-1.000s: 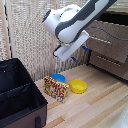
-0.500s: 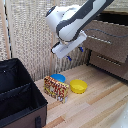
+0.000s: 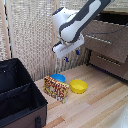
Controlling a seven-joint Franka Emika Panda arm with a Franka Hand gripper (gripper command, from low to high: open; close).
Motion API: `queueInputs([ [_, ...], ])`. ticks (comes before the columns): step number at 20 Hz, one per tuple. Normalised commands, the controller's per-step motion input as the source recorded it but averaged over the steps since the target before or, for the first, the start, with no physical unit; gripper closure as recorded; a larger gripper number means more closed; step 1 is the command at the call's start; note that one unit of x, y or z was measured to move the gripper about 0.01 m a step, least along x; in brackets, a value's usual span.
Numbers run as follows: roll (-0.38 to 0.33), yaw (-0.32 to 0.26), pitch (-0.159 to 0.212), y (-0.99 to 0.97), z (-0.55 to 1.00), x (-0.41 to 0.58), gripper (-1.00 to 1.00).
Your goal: Kindly move your gripper toward the top drawer's handle. With caution, hold the handle robustly using your gripper and pull open the top drawer. Let the handle go. Relocate your gripper to the bowl placed in the background. Gently hold the bowl using your gripper. Bring the gripper and the bowl to the ajar drawer. Softly release the bowl into it.
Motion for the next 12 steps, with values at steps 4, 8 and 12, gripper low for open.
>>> queueInputs([
  [4,0.235,-0.295,-0.053,0.00,-0.36,0.066,-1.00],
  [8,0.136,-0.285,-0.211,0.00,-0.22,0.101,-1.00],
  [12,0.100,-0.256,-0.253,-0.04,-0.24,0.188,-1.00],
])
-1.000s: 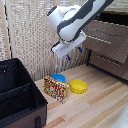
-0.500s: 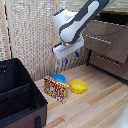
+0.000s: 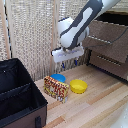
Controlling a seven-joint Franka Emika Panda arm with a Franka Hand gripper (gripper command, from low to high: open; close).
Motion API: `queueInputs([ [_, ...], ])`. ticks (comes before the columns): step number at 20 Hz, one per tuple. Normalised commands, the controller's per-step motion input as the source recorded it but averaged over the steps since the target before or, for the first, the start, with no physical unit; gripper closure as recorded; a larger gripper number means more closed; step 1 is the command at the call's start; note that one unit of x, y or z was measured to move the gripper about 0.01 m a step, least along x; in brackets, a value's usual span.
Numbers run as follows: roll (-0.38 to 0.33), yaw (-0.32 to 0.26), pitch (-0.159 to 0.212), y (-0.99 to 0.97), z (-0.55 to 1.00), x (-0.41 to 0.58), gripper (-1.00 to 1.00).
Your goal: Kindly move your gripper toward the top drawer's handle. With caution, hold the handle robustly using your gripper and pull open the top drawer. Let the handle go. Relocate your gripper to the bowl placed in the background. Gently hold the bowl using your gripper. Bring the gripper and the bowl to the ajar drawer. Softly release the bowl into it.
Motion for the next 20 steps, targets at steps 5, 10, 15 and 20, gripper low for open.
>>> queueInputs([
  [5,0.095,-0.218,-0.183,-0.20,-0.24,0.383,-1.00],
  [10,0.113,-0.112,-0.009,-0.22,-0.31,0.507,-1.00],
  [15,0.102,-0.039,0.092,0.11,-0.29,0.307,-1.00],
  [20,0.115,0.000,0.087,0.26,-0.11,0.152,-1.00],
])
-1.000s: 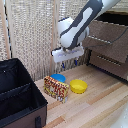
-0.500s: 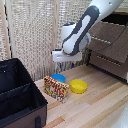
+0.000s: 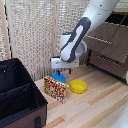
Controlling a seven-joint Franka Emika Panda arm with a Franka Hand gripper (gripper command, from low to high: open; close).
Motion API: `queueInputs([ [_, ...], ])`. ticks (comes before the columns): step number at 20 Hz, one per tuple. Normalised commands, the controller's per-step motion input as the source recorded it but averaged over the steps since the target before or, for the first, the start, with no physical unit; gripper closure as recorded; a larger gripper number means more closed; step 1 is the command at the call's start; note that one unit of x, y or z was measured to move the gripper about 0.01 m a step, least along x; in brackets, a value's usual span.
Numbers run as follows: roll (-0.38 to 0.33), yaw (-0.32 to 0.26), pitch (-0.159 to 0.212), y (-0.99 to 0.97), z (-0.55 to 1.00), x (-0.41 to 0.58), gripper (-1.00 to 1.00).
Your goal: Kindly move your gripper toward the top drawer's handle. With caution, hold the handle robustly using your gripper and pull open the top drawer. Let the handle go. Relocate your gripper to the bowl placed in the background. Gently hold the bowl using your gripper. Bring the gripper and the bowl to the ajar drawer. Softly release the bowl into it.
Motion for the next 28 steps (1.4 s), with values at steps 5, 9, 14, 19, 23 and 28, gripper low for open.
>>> queueInputs([
  [5,-0.073,0.044,0.076,-0.15,-0.30,0.250,-1.00],
  [9,-0.015,0.120,0.073,-0.26,-0.25,0.232,1.00],
  [14,0.003,0.016,0.000,-0.02,-0.01,0.001,1.00],
  [19,0.000,0.012,0.000,0.00,0.00,0.039,1.00],
  [23,0.000,-0.061,0.000,0.02,0.00,0.067,1.00],
  [28,0.000,-0.120,-0.045,0.02,0.06,0.007,1.00],
])
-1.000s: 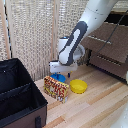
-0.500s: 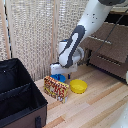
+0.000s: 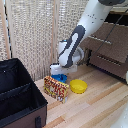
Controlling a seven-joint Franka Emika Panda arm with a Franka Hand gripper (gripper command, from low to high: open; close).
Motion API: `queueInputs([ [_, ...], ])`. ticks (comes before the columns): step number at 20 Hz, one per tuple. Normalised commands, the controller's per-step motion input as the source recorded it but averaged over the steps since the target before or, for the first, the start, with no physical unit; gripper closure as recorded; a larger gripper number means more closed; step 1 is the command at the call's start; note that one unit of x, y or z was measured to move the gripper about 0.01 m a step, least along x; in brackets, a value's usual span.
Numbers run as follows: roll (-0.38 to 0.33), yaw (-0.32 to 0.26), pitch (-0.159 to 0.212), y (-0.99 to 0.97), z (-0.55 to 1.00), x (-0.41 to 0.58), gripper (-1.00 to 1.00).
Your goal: Kindly move your gripper toward the top drawer's handle. With caution, hold the handle robustly using your gripper and pull open the top drawer. Let the handle go. Relocate your gripper to the bowl placed in the background. Gently hold the bowl using your gripper. Bring the gripper and the bowl to the ajar drawer. Softly release the bowl into it.
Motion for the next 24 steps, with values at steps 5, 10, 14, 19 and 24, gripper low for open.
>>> queueInputs([
  [5,0.008,-0.112,-0.084,0.08,0.27,-0.056,1.00],
  [10,0.101,-0.099,0.000,0.19,0.65,-0.108,1.00],
  [14,0.131,-0.143,0.006,0.16,0.71,-0.189,1.00],
  [19,0.079,-0.157,0.012,0.13,0.82,-0.110,1.00],
  [24,0.018,-0.223,0.000,0.16,0.93,0.069,1.00],
])
